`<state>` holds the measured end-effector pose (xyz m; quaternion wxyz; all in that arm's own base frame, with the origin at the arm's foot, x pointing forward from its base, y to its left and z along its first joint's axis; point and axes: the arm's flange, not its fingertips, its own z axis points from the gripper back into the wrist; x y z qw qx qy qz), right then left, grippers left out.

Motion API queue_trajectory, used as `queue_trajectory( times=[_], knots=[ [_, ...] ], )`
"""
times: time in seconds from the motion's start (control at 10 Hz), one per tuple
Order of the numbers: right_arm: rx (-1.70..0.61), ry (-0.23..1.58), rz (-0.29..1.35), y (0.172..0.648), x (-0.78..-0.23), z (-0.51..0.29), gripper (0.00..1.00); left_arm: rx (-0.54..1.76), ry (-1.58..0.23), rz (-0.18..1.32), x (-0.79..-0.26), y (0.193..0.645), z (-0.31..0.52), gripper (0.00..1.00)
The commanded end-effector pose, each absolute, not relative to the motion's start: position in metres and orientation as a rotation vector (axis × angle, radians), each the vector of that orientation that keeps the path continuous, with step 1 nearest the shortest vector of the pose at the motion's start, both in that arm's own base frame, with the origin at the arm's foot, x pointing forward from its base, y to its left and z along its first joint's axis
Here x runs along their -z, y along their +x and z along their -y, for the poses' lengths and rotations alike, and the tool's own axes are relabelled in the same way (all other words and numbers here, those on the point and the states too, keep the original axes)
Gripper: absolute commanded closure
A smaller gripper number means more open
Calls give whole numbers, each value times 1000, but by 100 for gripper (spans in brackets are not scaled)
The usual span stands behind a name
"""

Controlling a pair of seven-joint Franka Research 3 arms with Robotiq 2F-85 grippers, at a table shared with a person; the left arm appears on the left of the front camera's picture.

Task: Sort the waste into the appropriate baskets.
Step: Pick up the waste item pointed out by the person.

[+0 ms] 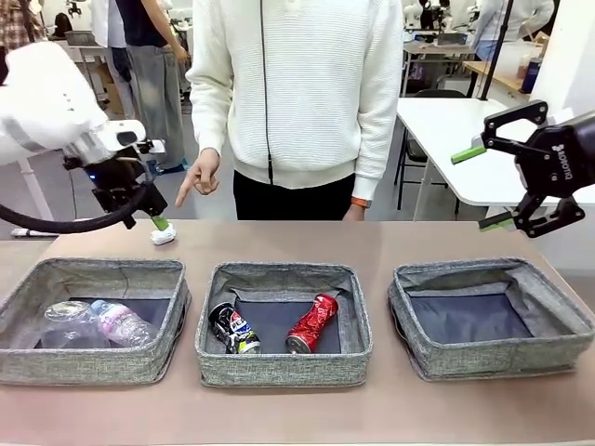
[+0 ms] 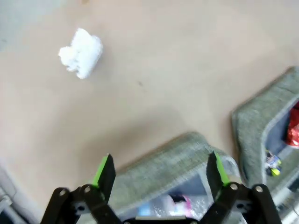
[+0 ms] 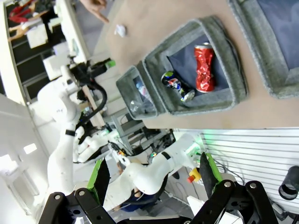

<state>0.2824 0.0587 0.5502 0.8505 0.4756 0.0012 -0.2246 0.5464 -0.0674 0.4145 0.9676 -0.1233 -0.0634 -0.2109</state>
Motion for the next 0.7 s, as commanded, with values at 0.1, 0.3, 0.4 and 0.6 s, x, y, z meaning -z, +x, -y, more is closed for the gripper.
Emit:
queue_trajectory(
  times=[0.1,0.3,0.4,0.6],
  knots=[
    [452,1021,1,284,-551,-58,0,422,-189,54,-390,612,52,0],
    [452,1021,1,284,-551,-58,0,375,-188,83,-371,630,47,0],
    [452,1021,1,284,-551,-58,0,371,-230,149,-362,639,47,0],
    [452,1021,1,284,-551,-58,0,360,-293,166,-343,656,48,0]
  ],
)
